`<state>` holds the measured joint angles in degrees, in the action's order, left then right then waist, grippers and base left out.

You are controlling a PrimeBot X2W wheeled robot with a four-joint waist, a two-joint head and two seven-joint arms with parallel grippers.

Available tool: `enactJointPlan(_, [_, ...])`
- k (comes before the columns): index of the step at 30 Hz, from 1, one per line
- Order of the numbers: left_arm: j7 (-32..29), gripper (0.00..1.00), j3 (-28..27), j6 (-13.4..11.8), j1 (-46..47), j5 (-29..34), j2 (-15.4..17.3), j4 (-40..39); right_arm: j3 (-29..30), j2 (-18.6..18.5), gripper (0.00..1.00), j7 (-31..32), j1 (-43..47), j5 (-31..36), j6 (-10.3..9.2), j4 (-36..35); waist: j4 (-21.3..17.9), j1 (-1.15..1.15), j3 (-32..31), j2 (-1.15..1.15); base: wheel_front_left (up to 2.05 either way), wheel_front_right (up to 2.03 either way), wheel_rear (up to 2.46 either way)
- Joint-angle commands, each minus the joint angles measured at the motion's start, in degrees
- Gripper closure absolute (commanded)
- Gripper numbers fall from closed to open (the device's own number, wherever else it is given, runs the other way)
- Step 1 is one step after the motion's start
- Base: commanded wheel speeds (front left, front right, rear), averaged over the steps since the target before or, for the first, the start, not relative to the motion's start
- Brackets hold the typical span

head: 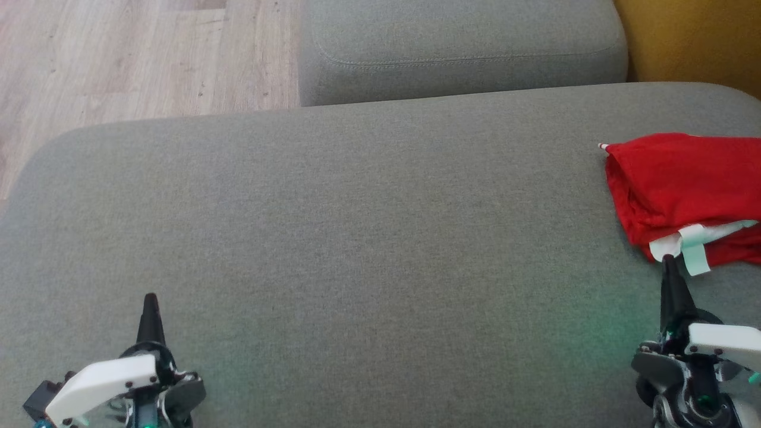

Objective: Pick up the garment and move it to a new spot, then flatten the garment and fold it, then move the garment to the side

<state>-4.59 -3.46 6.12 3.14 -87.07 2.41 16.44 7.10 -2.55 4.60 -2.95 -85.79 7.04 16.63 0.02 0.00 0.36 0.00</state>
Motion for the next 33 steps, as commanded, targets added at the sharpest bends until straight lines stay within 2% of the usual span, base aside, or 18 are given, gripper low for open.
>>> enactJointPlan(1, [-0.8,1.0,-2.3,0.8,3.0,-1.6,0.4,-2.2,-0.9,-0.3,1.0,0.8,-3.1,-2.2,0.43,-2.4,0.0,0.0,0.0,0.0,0.0,0.0,0.0])
enactJointPlan(9, [-1.9,1.0,-3.0,1.4,3.1,-5.1,0.5,-2.4,-0.6,-0.3,1.0,1.9,-3.2,-6.4,0.45,-2.6,0.0,0.0,-0.2,0.0,0.0,0.0,0.0])
enactJointPlan(33, [-1.9,1.0,-3.0,1.4,3.0,-5.1,0.5,-2.4,-0.6,-0.3,1.0,1.9,-3.2,-6.4,0.45,-2.6,0.0,0.0,-0.2,0.0,0.0,0.0,0.0])
